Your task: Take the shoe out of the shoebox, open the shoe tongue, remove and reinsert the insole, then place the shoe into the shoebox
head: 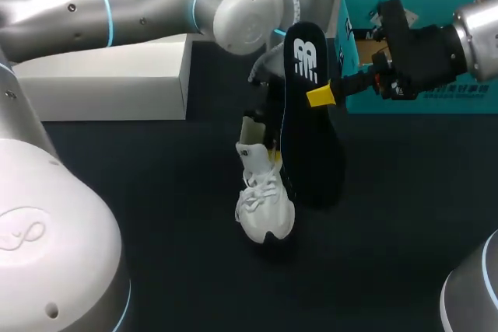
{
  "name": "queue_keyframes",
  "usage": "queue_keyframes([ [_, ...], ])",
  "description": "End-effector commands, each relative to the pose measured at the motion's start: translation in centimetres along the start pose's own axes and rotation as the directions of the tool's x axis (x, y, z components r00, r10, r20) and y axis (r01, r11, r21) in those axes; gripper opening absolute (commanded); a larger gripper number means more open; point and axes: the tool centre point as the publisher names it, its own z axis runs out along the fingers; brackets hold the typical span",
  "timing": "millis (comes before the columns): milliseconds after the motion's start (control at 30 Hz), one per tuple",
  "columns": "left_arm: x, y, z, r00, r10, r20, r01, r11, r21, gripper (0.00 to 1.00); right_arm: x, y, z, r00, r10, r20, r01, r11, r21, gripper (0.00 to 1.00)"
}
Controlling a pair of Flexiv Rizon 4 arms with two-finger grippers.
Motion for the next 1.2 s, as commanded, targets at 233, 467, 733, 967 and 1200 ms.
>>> queue_keyframes([
  [233,-1.1,0.1,0.9,0.999,0.008,-0.036,-0.007,1.000,0.023,0.00,-0.1,0.0,0.2,1.000,0.001,0.001,-0.001,1.000,0.001,0.00],
  [467,-1.5,0.1,1.4,0.999,-0.013,-0.044,0.015,0.999,0.030,0.24,-0.1,0.0,0.2,1.000,0.001,0.001,-0.001,1.000,0.001,0.00],
  [733,-1.1,-1.1,-1.5,0.999,-0.011,0.053,0.008,0.999,0.049,1.00,-0.1,0.0,0.2,1.000,0.001,0.001,-0.001,1.000,0.001,0.00],
  [967,-1.5,-1.2,-5.5,0.978,-0.075,0.193,0.069,0.997,0.037,1.00,-0.1,0.0,0.2,1.000,0.001,0.001,-0.001,1.000,0.001,0.00],
  [1200,-1.0,-0.3,-9.8,0.926,-0.102,0.363,0.091,0.995,0.048,1.00,-0.1,0.0,0.2,1.000,0.001,0.001,-0.001,1.000,0.001,0.00],
])
